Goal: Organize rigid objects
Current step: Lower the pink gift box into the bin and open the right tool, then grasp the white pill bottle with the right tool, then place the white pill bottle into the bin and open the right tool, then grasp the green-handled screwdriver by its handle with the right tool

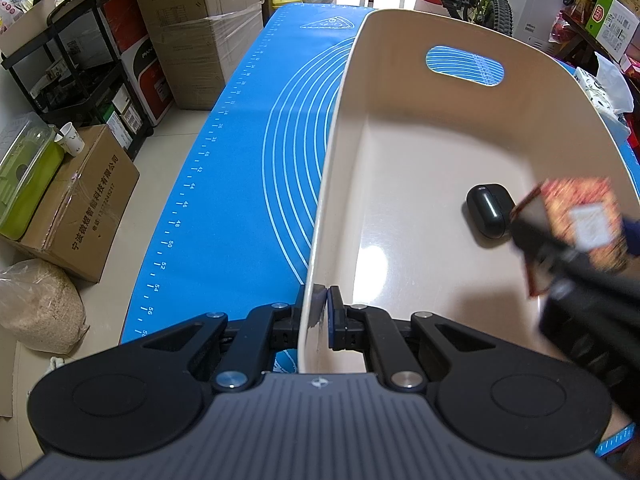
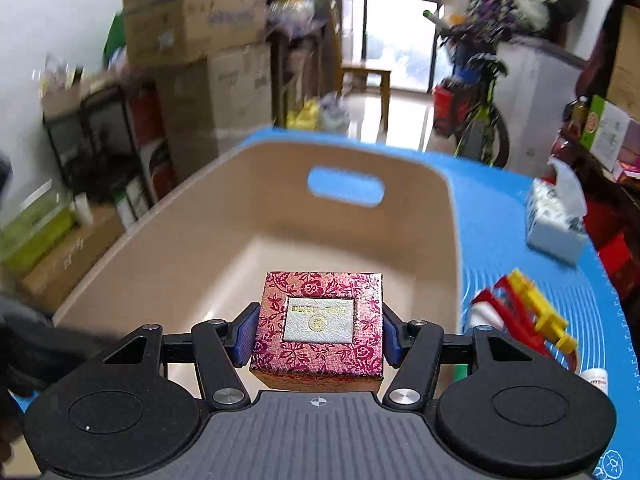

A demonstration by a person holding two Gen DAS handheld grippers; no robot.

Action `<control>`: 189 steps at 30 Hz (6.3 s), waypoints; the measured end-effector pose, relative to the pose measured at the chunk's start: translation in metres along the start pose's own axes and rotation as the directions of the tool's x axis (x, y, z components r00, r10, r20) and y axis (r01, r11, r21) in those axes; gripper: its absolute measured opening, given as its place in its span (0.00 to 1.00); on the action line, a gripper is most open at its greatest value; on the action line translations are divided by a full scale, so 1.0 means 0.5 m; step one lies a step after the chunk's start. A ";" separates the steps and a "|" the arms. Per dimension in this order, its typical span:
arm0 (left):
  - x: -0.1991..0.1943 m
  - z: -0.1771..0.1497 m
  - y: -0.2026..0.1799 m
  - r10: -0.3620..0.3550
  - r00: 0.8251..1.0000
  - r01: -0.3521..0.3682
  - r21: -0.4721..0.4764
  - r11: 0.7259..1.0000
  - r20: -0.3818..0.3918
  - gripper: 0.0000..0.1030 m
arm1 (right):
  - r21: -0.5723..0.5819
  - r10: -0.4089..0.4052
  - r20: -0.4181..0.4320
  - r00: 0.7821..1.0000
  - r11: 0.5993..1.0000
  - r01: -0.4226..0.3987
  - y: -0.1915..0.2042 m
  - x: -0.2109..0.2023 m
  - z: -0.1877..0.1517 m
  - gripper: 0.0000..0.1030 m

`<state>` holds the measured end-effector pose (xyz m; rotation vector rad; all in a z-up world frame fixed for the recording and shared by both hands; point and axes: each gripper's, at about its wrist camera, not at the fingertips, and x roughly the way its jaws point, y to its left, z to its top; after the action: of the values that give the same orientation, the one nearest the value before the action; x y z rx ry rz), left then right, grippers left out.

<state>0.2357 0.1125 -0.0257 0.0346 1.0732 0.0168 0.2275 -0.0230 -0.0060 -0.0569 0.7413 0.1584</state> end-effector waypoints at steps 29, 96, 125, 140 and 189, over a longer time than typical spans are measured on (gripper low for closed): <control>0.001 0.000 -0.001 0.003 1.000 -0.003 0.005 1.000 0.000 0.09 | 0.103 -0.078 0.185 0.980 0.993 0.060 -0.163 -0.138 0.026 0.77; 0.001 -0.001 -0.008 0.009 1.000 -0.009 0.016 1.000 0.001 0.09 | 0.236 -0.151 0.280 0.948 0.968 0.085 -0.240 -0.152 -0.019 0.43; -0.001 -0.001 -0.012 0.019 1.000 -0.019 0.020 1.000 0.003 0.10 | -0.030 0.064 0.003 0.998 0.997 -0.064 -0.031 -0.043 -0.019 0.49; -0.002 -0.001 -0.012 0.019 1.000 -0.019 0.020 1.000 0.003 0.10 | 0.142 -0.026 0.162 0.986 0.990 0.002 -0.194 -0.129 0.009 0.67; 0.002 -0.004 -0.012 0.023 1.000 -0.023 0.014 1.000 0.002 0.10 | 0.153 -0.066 -0.138 0.988 0.984 0.087 -0.252 0.051 -0.108 0.32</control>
<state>0.2345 0.1064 -0.0275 0.0596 1.0715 0.0295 0.2307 -0.1499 -0.0635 0.0563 0.8807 0.0212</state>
